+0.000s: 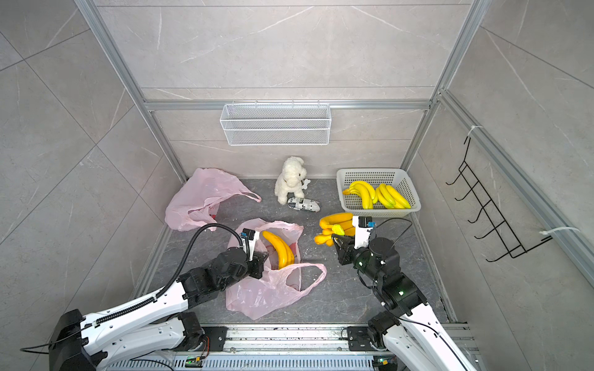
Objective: Place the banana into a plastic bag & tie a knot
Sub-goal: Place the banana into the plastic bag.
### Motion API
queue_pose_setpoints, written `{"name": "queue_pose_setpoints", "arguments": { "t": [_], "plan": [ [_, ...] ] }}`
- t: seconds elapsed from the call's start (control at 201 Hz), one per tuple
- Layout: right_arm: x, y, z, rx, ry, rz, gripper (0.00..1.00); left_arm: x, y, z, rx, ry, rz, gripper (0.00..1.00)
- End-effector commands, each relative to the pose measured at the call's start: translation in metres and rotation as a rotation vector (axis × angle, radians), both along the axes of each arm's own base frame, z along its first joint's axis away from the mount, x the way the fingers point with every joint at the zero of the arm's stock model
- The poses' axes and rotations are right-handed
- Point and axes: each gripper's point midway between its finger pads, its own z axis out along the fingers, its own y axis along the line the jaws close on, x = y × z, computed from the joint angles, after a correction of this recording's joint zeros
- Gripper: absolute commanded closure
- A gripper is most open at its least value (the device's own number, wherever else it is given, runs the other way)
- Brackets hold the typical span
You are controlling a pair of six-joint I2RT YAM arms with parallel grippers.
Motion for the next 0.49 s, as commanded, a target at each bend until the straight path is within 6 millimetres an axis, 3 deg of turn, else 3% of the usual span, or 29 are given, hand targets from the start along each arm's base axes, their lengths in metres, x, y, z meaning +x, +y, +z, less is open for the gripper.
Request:
{"name": "queue_pose_setpoints", "arguments": {
  "t": [0.0,0.249,0.488],
  "plan": [
    [-0.016,0.011,-0.023,0.047,0.09,0.059,1.0,0.001,-0.009,0.017,-0.044,0.012,-0.014,1.0],
    [-0.027,0.034,-0.021,0.082,0.089,0.14,1.0,-0.002,-0.011,0.027,-0.067,0.014,-0.025,1.0],
    [-0.046,0.091,-0.002,0.083,0.043,0.288,1.0,-0.008,0.0,0.033,-0.079,0.009,-0.012,1.0]
  ]
}}
